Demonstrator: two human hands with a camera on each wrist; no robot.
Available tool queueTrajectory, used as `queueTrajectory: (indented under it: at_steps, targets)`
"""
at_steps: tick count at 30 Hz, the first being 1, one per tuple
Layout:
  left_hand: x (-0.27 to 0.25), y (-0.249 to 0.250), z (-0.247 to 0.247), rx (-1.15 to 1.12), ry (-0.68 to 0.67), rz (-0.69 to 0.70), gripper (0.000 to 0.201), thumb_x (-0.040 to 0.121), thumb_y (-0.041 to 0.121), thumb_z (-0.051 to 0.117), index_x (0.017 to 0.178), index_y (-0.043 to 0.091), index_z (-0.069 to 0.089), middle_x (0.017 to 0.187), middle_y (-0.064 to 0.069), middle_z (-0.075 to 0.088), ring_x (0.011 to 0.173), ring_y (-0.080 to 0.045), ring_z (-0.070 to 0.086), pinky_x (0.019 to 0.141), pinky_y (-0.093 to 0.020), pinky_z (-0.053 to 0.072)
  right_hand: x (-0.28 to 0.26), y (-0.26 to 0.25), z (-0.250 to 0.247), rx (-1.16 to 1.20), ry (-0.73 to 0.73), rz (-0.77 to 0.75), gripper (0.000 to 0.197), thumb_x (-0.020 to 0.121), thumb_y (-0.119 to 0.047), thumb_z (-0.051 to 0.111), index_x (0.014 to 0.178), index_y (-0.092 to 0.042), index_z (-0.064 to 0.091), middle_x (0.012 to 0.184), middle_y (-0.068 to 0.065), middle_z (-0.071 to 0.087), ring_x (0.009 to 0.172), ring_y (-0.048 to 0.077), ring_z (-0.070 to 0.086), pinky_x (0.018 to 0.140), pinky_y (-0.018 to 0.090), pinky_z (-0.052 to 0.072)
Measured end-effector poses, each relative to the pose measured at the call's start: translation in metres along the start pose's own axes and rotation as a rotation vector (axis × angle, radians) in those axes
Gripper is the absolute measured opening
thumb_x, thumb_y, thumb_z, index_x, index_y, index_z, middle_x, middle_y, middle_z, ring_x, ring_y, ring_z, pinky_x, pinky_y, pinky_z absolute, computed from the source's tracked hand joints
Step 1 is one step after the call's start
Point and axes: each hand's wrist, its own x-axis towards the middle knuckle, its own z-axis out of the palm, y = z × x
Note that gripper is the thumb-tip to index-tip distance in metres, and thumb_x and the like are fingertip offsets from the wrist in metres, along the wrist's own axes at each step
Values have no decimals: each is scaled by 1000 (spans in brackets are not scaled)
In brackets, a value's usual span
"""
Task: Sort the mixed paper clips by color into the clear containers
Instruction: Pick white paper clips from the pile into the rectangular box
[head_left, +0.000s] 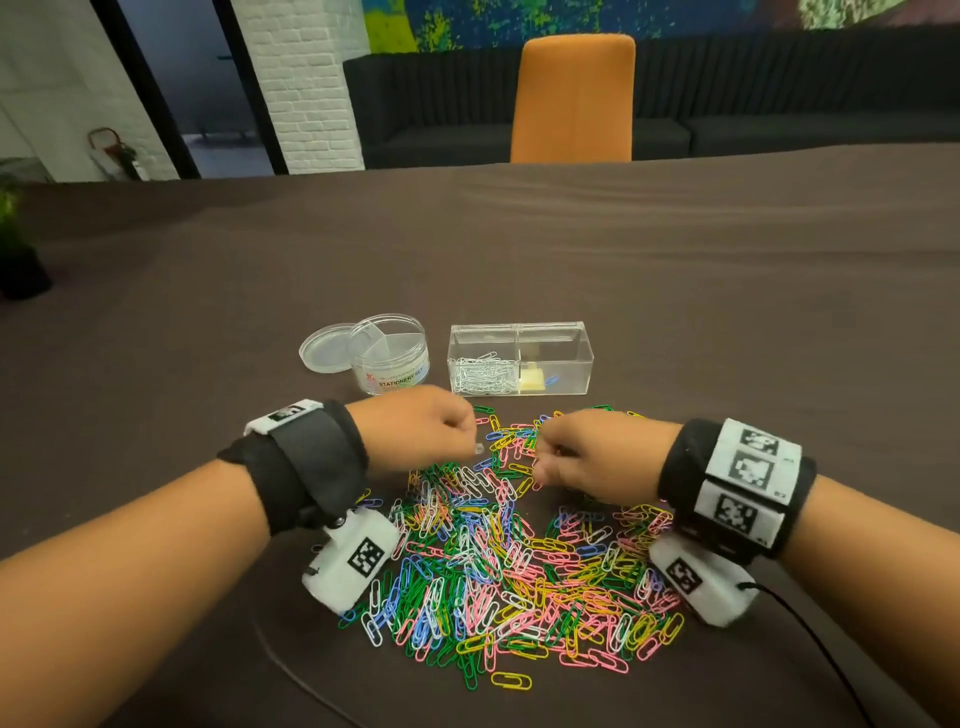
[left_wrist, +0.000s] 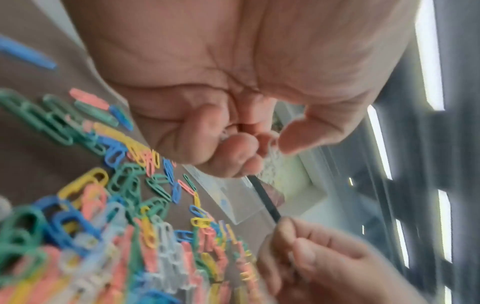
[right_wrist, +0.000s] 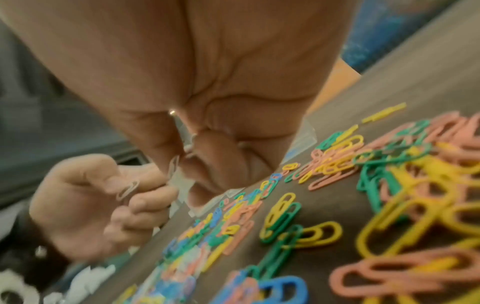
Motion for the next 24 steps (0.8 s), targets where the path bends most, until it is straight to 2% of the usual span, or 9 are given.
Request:
queueTrajectory:
  at_steps: [2, 4, 7, 9, 12, 14, 17, 21, 24]
  targets:
    - [-3, -4, -4, -549, 21, -79, 11, 60, 21, 56, 68, 17, 49, 64, 0, 52, 51, -12, 39, 44, -19, 28, -1, 5, -8, 301, 10, 35, 19, 99, -32, 54, 89, -16, 58, 61, -11, 61, 53, 12, 52, 55, 26, 44]
    - [-4, -9, -7, -969, -10, -106, 28, 44, 12, 58, 68, 16, 43, 66, -4, 51, 50, -12, 37, 39, -18, 24, 3, 6, -11, 665, -16, 38, 10, 100, -16, 51, 91, -12, 53, 61, -7, 64, 45, 11, 47, 43, 24, 41]
    - [-1, -11, -7, -1074, -6, -122, 26, 53, 8, 56, 73, 18, 44, 67, -2, 47, 50, -10, 36, 38, -17, 23, 16, 0, -13, 895, -5, 99, 18, 91, 4, 47, 97, -13, 53, 66, 3, 59, 47, 15, 43, 38, 20, 34]
    - [5, -8, -9, -892, 25, -148, 16, 62, 12, 56, 77, 18, 53, 60, 4, 47, 48, -9, 35, 39, -17, 24, 26, -9, -12, 772, -11, 149, 15, 91, -3, 50, 93, -15, 59, 62, 0, 50, 46, 14, 41, 41, 19, 33]
    - [9, -1, -9, -70, 31, -33, 10, 74, 22, 74, 84, 22, 72, 51, 17, 52, 48, 0, 45, 47, -17, 33, 38, -30, -9, 167, 0, 49, 8, 92, -25, 60, 88, -20, 65, 74, -6, 58, 64, 12, 52, 54, 23, 40]
    - [10, 3, -6, 333, 30, 13, 12, 78, 32, 77, 88, 26, 76, 58, 18, 56, 58, 2, 50, 56, -20, 37, 42, -45, -4, -97, -6, -39, 11, 91, -26, 60, 94, -21, 68, 88, -6, 66, 81, 16, 59, 64, 23, 45]
    - [10, 0, 0, 506, 31, -31, 18, 77, 40, 77, 91, 29, 73, 67, 14, 56, 66, -6, 53, 65, -23, 42, 48, -56, 0, -247, -41, -100, 22, 94, -18, 51, 109, -19, 68, 107, -3, 67, 98, 20, 60, 77, 22, 40]
    - [5, -10, -6, 546, 24, -63, 12, 83, 34, 74, 90, 25, 72, 77, 13, 60, 70, -6, 52, 57, -21, 35, 50, -45, -2, -273, -29, -21, 13, 92, -17, 56, 101, -18, 65, 88, -5, 56, 84, 18, 51, 54, 20, 31]
    - [3, -11, -10, 544, 7, -66, 7, 84, 27, 70, 91, 24, 72, 74, 15, 60, 69, -5, 54, 54, -17, 35, 50, -40, -5, -302, -10, 10, 16, 93, -19, 54, 104, -17, 66, 94, -2, 61, 84, 19, 52, 55, 22, 32]
